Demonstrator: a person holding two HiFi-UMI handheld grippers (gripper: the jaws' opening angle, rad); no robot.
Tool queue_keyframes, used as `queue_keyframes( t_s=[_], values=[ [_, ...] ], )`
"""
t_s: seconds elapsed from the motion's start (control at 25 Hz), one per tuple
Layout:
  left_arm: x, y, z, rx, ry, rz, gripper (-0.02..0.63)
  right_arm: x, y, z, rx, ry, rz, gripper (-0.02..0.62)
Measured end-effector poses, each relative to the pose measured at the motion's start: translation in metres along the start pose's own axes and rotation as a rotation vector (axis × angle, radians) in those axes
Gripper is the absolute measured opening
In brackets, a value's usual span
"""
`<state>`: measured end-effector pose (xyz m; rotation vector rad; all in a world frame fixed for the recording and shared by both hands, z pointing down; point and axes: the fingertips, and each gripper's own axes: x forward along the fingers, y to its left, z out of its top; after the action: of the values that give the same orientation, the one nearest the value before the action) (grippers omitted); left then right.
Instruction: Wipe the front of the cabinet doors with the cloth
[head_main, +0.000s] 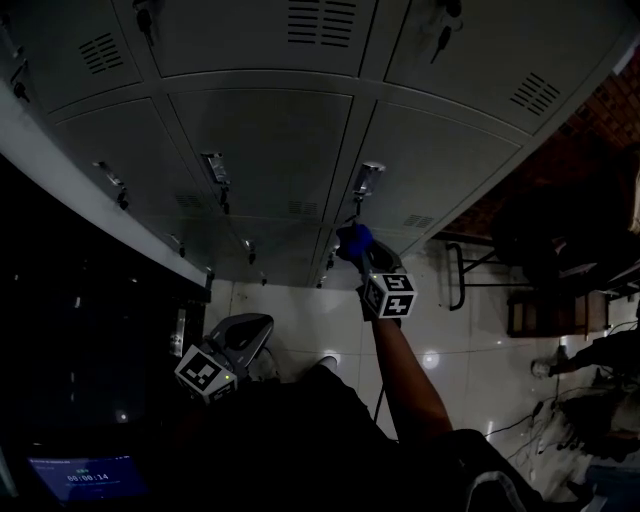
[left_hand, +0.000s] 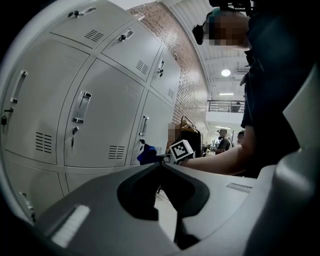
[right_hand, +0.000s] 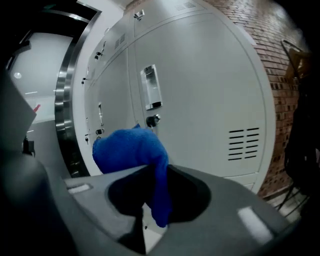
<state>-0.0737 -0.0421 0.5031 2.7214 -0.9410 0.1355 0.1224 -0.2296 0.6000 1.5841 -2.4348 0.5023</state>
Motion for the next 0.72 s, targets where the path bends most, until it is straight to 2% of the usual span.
queue_keyframes(
  t_s=[0.24, 0.52, 0.72],
  values=[
    [0.004, -0.010, 0.000, 0.010, -0.005, -0.022, 0.000, 0.041, 0.019, 0.006, -0.006, 0.025, 0.029, 0.069],
    [0.001, -0.008, -0.002, -0.006, -0.008, 0.003, 0.000, 0.052, -0.003, 0.015, -0.042, 0.029, 0.009, 0.069],
    [0.002, -0.004, -0.003, 0.000, -0.007, 0.016, 0.000, 0.040, -0.033, 0.007, -0.024, 0.032, -0.043, 0.069]
  ],
)
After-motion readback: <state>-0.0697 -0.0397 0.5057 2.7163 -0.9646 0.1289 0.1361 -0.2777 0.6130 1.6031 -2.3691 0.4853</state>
